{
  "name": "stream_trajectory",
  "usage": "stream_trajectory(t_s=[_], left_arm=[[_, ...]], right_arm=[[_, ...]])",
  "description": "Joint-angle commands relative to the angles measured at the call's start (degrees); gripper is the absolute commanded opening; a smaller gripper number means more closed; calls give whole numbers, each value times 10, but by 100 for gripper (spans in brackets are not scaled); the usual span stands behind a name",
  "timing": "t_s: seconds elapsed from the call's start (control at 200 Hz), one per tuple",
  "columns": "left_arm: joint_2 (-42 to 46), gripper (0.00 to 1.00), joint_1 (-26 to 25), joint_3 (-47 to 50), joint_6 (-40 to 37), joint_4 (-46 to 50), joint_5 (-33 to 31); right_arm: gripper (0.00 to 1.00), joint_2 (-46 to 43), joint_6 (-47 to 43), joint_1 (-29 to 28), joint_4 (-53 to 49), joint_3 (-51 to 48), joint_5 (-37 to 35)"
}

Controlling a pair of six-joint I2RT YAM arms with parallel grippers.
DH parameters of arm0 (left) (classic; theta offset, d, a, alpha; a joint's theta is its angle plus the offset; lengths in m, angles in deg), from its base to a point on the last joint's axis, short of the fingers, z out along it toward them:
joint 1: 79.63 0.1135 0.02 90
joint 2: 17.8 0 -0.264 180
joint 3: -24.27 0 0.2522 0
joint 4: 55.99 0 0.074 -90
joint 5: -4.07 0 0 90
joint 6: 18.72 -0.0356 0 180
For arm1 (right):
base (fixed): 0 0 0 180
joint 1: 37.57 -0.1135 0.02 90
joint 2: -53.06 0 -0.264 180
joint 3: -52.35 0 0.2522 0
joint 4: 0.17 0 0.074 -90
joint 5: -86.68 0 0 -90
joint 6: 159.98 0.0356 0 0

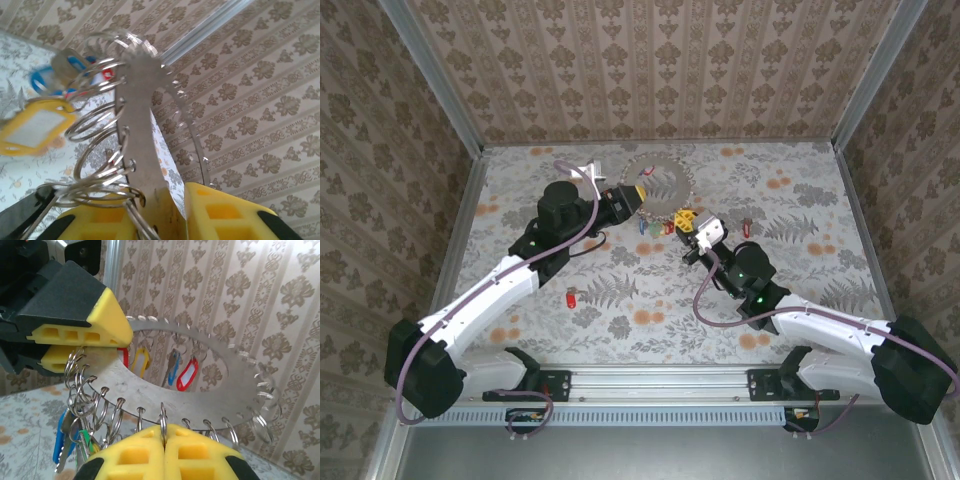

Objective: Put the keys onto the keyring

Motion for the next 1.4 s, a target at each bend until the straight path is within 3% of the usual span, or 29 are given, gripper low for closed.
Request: stream_trajectory(t_s=[0.0,0.09,0.64,0.89,1.145,1.21,1.33,1.395], left_arm=[[-6,30,1,17,37,-28,3],[-17,39,0,32,43,-26,3],[-88,55,-1,132,102,-53,1],[-31,60,8,156,70,-3,-62],[55,59,50,192,47,51,-129],[77,58,62,200,24,43,-129],[105,56,69,202,-50,19,-116],[111,56,69,204,-101,-13,-92]], right_arm=[[0,-19,15,5,-31,4,31],[0,-17,4,6,-81,10,26],[0,47,-89,-6,-233,42,-94],[0,121,-312,-88,-297,80,-124],[0,190,-325,-144,-209,70,-181],[0,164,-260,-129,-221,70,-139],[0,79,-85,-34,-240,50,132],[0,58,-41,-2,-216,33,207]])
